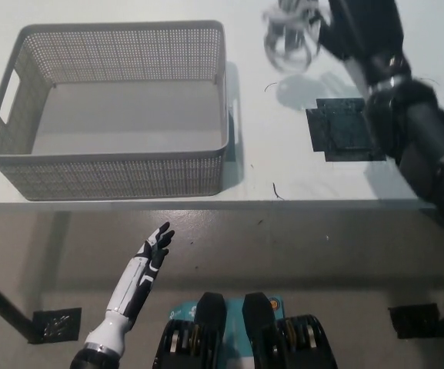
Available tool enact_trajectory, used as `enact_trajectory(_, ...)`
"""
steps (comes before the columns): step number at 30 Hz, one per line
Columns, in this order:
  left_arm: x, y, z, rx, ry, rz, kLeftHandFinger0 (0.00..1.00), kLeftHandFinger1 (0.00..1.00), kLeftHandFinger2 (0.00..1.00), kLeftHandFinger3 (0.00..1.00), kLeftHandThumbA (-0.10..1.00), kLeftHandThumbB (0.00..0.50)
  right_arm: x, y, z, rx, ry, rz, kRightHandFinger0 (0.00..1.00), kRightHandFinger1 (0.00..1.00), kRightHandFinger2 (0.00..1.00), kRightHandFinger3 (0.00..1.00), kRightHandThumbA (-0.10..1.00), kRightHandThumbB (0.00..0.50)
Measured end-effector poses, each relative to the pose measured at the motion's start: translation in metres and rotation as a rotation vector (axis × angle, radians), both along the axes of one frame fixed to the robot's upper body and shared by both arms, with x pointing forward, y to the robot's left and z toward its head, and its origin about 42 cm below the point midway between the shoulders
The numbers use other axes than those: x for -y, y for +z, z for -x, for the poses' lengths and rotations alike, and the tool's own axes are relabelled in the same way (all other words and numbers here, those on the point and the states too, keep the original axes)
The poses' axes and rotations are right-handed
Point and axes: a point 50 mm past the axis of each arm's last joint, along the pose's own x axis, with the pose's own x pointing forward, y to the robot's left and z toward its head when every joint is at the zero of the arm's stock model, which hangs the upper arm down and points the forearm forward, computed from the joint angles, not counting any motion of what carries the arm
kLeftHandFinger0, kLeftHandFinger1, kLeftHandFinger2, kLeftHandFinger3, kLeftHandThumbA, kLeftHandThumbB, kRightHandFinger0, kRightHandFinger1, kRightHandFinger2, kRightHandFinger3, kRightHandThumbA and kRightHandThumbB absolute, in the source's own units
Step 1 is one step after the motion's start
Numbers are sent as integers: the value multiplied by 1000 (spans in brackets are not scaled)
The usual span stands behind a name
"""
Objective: Use the right hand to pick up a power strip and put it into a container on the left side
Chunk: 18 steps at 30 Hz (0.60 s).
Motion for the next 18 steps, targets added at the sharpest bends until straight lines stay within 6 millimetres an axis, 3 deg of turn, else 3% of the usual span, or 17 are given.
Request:
enact_trajectory(2,-1,1,-1,2,0,-2,1000,1000,1000,1000,1000,100,-3,25,1,75,28,-3,0,115,735,927,-100,192)
enact_trajectory(3,-1,1,-1,4,0,-3,1000,1000,1000,1000,1000,99,-4,35,2,105,39,-6,0,105,694,814,-100,187)
enact_trajectory(5,-2,2,-2,7,0,-5,1000,1000,1000,1000,1000,103,-4,58,3,176,55,-5,0,46,578,479,-100,172)
enact_trajectory(6,-2,2,-2,8,-1,-6,1000,1000,1000,1000,1000,104,-4,65,3,197,60,-6,0,31,566,392,-100,150)
enact_trajectory(7,-2,3,-2,9,-1,-7,1000,1000,1000,1000,1000,103,-3,75,4,224,66,-8,0,34,581,401,-100,144)
enact_trajectory(10,-2,3,-3,11,-1,-8,1000,1000,1000,1000,1000,111,-6,94,7,279,84,-15,0,22,637,620,-100,177)
enact_trajectory(12,-2,4,-4,13,-2,-8,1000,1000,1000,1000,1000,106,-8,100,8,295,93,-16,0,4,611,642,-100,184)
enact_trajectory(16,-2,4,-4,14,-3,-14,1000,1000,1000,1000,1000,106,-16,109,10,323,124,-7,0,45,630,709,-100,135)
enact_trajectory(18,-2,4,-4,14,-4,-14,1000,1000,1000,1000,1000,107,-24,114,11,333,145,-7,0,20,595,673,-100,167)
